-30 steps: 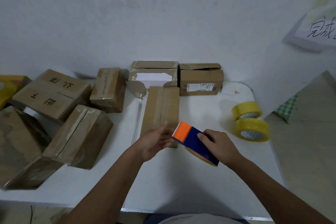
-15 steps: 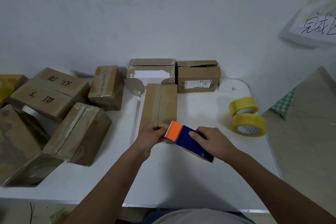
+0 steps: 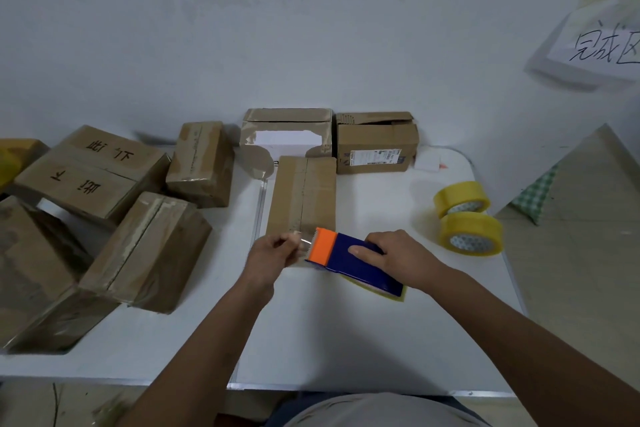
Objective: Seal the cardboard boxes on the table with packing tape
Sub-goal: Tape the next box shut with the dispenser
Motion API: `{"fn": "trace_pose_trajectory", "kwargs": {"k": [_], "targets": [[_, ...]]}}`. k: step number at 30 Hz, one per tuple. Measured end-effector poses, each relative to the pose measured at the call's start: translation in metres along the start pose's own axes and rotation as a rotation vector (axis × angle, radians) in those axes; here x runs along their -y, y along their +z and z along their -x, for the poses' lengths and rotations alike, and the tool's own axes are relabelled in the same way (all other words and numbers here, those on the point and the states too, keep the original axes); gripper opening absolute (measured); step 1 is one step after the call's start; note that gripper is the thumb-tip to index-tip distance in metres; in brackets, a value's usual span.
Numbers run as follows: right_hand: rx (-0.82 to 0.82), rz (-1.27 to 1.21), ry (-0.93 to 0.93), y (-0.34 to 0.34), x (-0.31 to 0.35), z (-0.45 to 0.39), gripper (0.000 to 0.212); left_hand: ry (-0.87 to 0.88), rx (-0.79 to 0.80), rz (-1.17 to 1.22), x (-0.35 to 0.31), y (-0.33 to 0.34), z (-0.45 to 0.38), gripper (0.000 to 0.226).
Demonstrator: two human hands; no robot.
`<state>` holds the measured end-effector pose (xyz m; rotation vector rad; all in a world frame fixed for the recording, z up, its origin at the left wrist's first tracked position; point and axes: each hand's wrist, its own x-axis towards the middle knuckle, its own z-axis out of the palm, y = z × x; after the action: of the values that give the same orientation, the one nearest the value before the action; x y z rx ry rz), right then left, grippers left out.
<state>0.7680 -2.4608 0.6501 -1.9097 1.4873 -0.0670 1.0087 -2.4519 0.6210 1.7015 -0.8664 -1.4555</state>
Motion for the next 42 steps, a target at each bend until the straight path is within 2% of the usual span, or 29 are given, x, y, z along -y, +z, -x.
{"fn": "trace_pose_trajectory", "kwargs": {"k": [3, 6, 12, 16, 25, 37, 42], "targets": [[0.032, 0.07, 0.016, -0.005, -0.011, 0.0, 0.046, 0.005, -0.108, 0.054, 0.0, -0.031, -0.009, 0.015], [0.05, 0.095, 0.045, -0.006, -0.018, -0.004, 0.046, -0.019, -0.076, 0.019, 0.006, -0.047, -0.012, 0.018], [-0.062, 0.154, 0.082, 0.0, -0.019, -0.017, 0.06, 0.02, -0.166, 0.015, 0.018, -0.04, -0.017, 0.019], [-0.089, 0.206, 0.103, 0.001, -0.021, -0.018, 0.059, 0.051, -0.253, 0.053, 0.026, -0.034, -0.021, 0.01], [-0.039, 0.216, 0.05, -0.007, -0.025, -0.018, 0.062, 0.081, -0.226, 0.024, 0.025, -0.041, -0.04, 0.012], [0.011, 0.276, 0.063, -0.014, -0.049, -0.035, 0.065, 0.008, -0.394, 0.107, 0.038, -0.073, -0.051, 0.009], [0.002, 0.32, 0.077, -0.015, -0.058, -0.036, 0.065, -0.01, -0.323, 0.075, 0.042, -0.072, -0.052, 0.01]]}}
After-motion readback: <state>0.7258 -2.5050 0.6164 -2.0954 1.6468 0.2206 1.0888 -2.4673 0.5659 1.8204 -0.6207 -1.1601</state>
